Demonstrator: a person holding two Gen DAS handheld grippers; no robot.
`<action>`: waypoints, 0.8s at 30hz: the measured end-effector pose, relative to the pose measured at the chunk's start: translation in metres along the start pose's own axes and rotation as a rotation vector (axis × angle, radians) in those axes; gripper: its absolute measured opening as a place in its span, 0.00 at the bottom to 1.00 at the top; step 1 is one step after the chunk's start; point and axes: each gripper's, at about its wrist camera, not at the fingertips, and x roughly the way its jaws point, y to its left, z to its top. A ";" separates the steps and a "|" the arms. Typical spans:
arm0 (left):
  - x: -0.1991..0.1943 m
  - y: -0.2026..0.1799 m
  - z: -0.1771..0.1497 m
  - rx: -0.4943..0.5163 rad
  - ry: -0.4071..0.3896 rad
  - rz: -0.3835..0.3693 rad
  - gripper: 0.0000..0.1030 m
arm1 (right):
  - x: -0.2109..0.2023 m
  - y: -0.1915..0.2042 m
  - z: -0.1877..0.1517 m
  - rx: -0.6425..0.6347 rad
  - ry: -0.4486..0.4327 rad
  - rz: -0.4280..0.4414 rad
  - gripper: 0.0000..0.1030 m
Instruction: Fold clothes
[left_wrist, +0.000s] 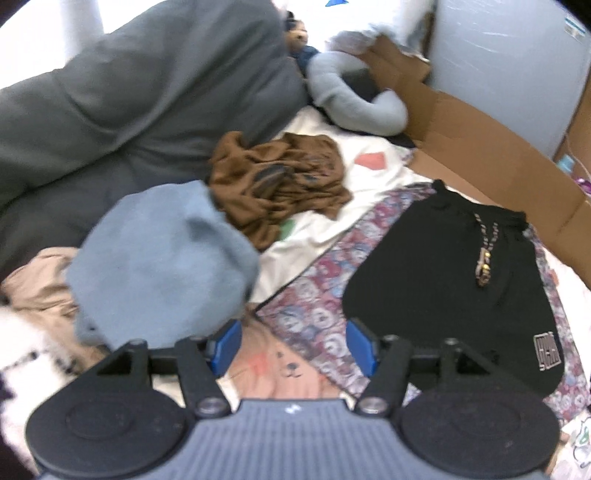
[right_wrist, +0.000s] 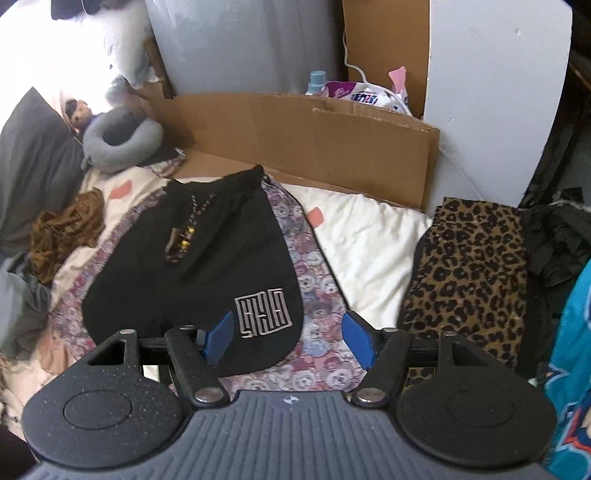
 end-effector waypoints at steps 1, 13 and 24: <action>-0.005 0.002 0.001 -0.001 -0.003 0.010 0.63 | 0.002 -0.001 -0.001 0.011 0.000 0.010 0.69; -0.010 0.019 0.006 -0.015 -0.023 0.007 0.64 | 0.008 0.006 -0.017 0.028 -0.023 0.074 0.69; 0.039 0.025 -0.023 -0.064 -0.021 -0.060 0.63 | 0.043 0.034 -0.051 -0.020 0.026 0.092 0.69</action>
